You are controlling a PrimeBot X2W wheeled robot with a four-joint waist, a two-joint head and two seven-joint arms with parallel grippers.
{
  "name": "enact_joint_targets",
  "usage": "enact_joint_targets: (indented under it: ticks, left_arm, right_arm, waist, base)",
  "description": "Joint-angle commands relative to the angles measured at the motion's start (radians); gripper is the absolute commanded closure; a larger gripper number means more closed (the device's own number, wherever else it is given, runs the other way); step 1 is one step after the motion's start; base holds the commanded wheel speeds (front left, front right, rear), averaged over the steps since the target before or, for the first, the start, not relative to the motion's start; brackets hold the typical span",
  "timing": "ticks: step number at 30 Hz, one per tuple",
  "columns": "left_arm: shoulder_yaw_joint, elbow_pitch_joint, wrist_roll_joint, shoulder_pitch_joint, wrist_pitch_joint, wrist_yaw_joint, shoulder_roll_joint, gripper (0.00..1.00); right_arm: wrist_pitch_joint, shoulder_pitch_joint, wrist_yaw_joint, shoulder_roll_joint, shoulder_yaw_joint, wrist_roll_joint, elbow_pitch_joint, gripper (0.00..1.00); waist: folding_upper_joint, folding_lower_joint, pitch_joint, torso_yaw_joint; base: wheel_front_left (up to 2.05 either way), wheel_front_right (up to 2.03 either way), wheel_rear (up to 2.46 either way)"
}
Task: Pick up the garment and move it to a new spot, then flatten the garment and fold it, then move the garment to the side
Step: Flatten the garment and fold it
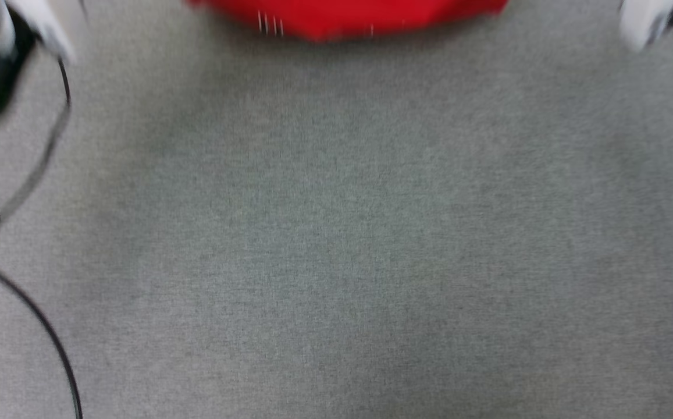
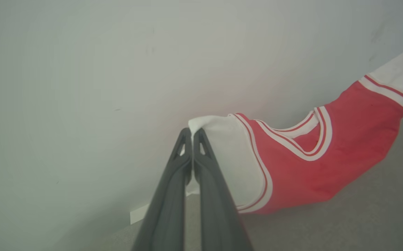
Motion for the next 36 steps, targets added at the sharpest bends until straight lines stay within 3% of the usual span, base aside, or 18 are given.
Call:
enact_joint_targets:
  ticks: [1,9,16,27,36]
  left_arm:
    - [-0.004,-0.013,-0.005,0.040,-0.011,0.009,0.009,1.00]
    - [-0.012,-0.203,-0.110,0.518,-0.088,0.146,0.095,1.00]
    - [-0.027,-0.333,-0.204,0.876,-0.142,0.265,0.156,1.00]
    - [-0.026,-0.379,-0.306,1.200,-0.208,0.359,0.195,1.00]
    - [0.004,-0.439,-0.372,1.430,-0.240,0.428,0.206,1.00]
  right_arm:
    - [-0.007,0.038,-0.001,-0.011,0.011,0.011,-0.009,1.00]
    - [-0.052,0.316,-0.001,-0.074,0.124,0.096,-0.110,1.00]
    - [-0.076,0.561,-0.001,-0.149,0.147,0.171,-0.163,1.00]
    - [-0.106,0.916,-0.001,-0.223,0.088,0.223,-0.193,1.00]
    - [-0.040,1.160,-0.001,-0.289,0.030,0.238,-0.289,1.00]
  waist:
    - [0.0000,0.0000,-0.037,-0.009]
    - [0.0000,0.0000,-0.149,-0.023]
    - [0.0000,0.0000,-0.240,-0.035]
    - [0.0000,0.0000,-0.360,-0.051]
    - [0.0000,0.0000,-0.400,-0.057]
  base:
    - [0.00,0.00,0.00]
    - [0.00,0.00,0.00]
    - [0.00,0.00,0.00]
    - [0.00,0.00,0.00]
    - [0.00,0.00,0.00]
